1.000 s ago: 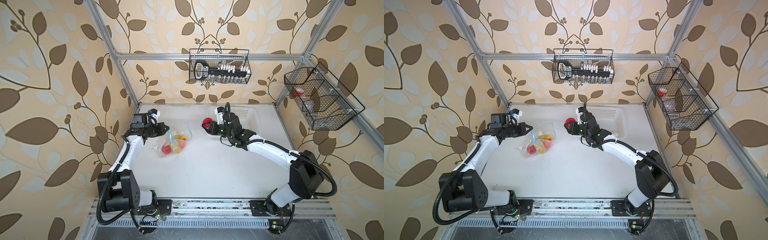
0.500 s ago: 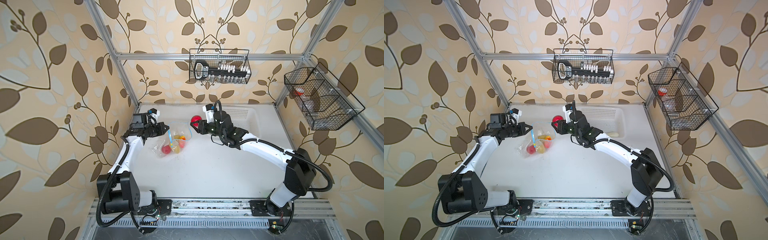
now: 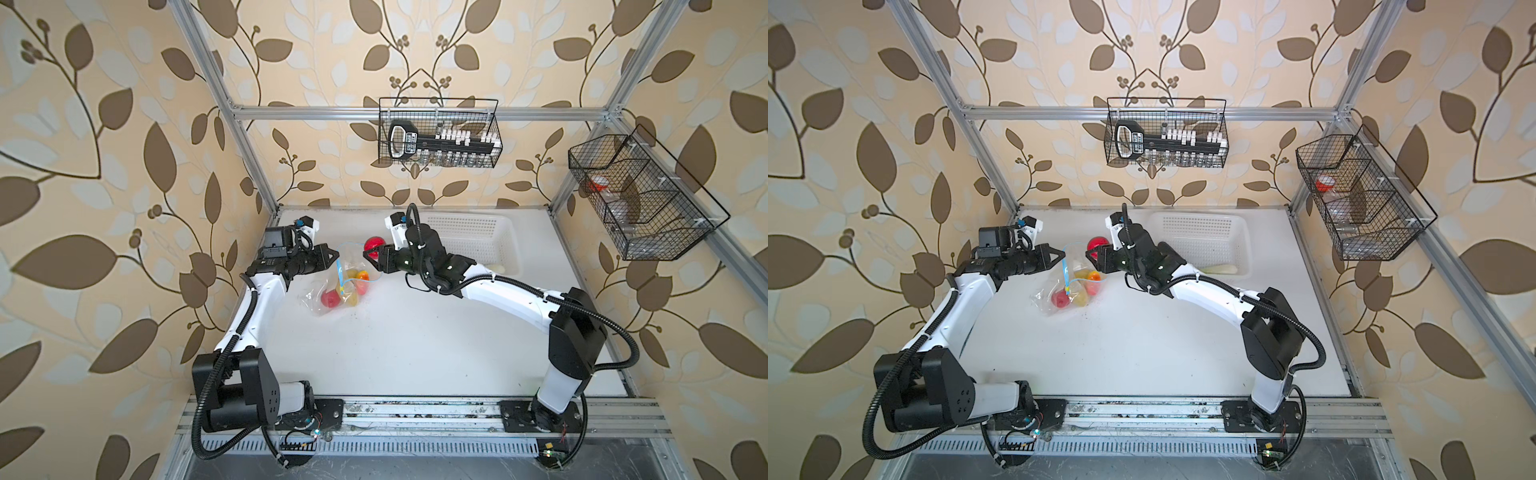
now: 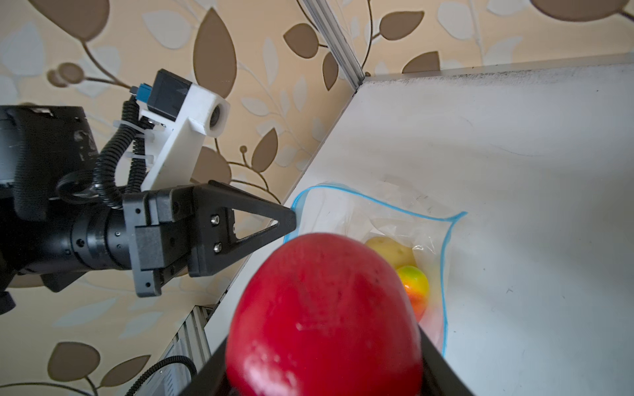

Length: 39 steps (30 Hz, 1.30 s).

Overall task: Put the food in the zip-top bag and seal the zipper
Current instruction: 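Carry the red apple over the bag opening beside the left gripper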

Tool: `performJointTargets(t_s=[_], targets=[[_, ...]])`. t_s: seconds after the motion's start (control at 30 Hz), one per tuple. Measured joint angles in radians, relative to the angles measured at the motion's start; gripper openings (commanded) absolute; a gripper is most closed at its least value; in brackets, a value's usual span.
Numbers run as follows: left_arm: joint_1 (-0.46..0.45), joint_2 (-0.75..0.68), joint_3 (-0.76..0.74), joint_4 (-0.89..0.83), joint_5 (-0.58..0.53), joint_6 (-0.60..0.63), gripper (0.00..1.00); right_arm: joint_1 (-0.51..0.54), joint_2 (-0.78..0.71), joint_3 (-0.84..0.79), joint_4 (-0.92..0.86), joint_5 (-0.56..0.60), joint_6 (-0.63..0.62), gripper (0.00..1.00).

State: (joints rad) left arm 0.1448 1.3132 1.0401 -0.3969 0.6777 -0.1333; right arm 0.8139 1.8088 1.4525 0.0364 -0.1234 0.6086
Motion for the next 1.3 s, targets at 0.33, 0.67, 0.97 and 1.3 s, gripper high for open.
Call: performJointTargets(t_s=[0.33, 0.67, 0.97, 1.3], targets=[[0.0, -0.001, 0.0, 0.0, 0.012, 0.0, 0.0, 0.005, 0.09, 0.031, -0.014, 0.0, 0.005, 0.43], [0.0, -0.003, 0.0, 0.0, 0.029, 0.0, 0.0, 0.025, 0.152, 0.113, -0.049, -0.002, 0.008, 0.44], [0.0, -0.008, 0.0, 0.0, 0.048, -0.006, 0.0, 0.03, 0.25, 0.187, -0.111, -0.004, 0.009, 0.58], [0.0, -0.014, 0.0, 0.0, 0.049, -0.008, 0.0, 0.032, 0.255, 0.191, -0.138, -0.004, -0.014, 0.75]])
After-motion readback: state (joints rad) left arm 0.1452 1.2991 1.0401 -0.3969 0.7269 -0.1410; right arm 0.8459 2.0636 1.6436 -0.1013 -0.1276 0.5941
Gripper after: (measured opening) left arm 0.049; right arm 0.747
